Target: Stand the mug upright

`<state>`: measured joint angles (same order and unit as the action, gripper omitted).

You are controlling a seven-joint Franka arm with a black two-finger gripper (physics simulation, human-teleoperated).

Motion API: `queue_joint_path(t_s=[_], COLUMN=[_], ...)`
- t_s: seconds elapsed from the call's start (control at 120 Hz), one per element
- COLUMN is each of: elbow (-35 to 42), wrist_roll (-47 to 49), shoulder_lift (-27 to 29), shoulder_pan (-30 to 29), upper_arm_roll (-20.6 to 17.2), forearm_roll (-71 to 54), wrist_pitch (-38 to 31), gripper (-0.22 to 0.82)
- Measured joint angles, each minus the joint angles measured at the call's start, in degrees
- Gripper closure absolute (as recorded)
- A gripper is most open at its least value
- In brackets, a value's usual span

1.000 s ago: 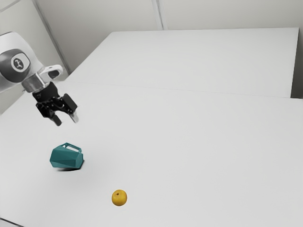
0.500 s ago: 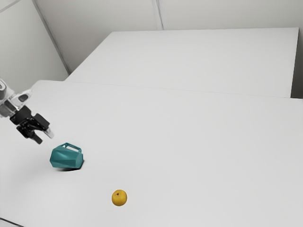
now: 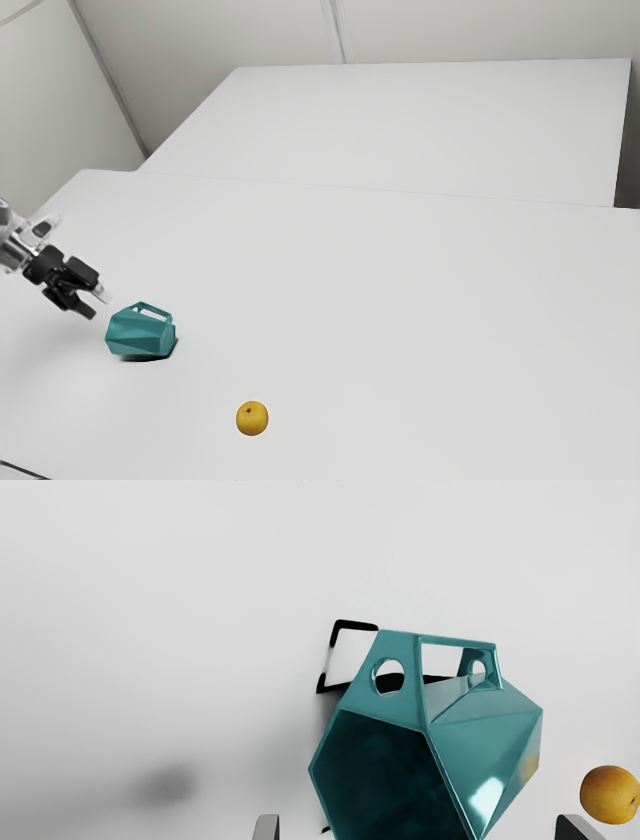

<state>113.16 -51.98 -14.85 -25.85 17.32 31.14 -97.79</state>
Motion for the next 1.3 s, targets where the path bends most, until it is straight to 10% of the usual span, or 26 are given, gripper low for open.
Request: queue_joint_path(t_s=[0.5,0.925,1.3], elbow=[2.7,3.2,3.2], wrist_roll=[-5.1,-6.6,-8.2], shoulder_lift=[-2.6,-1.9,-1.1], shoulder_pan=[-0.8,-0.8,-0.7], upper_arm_roll=[-1.3,-1.5,-2.5], forearm_roll=[6.9,7.5,7.5], wrist_pitch=[7.0,12.8,13.2], gripper=[0.01,0.63,0.75])
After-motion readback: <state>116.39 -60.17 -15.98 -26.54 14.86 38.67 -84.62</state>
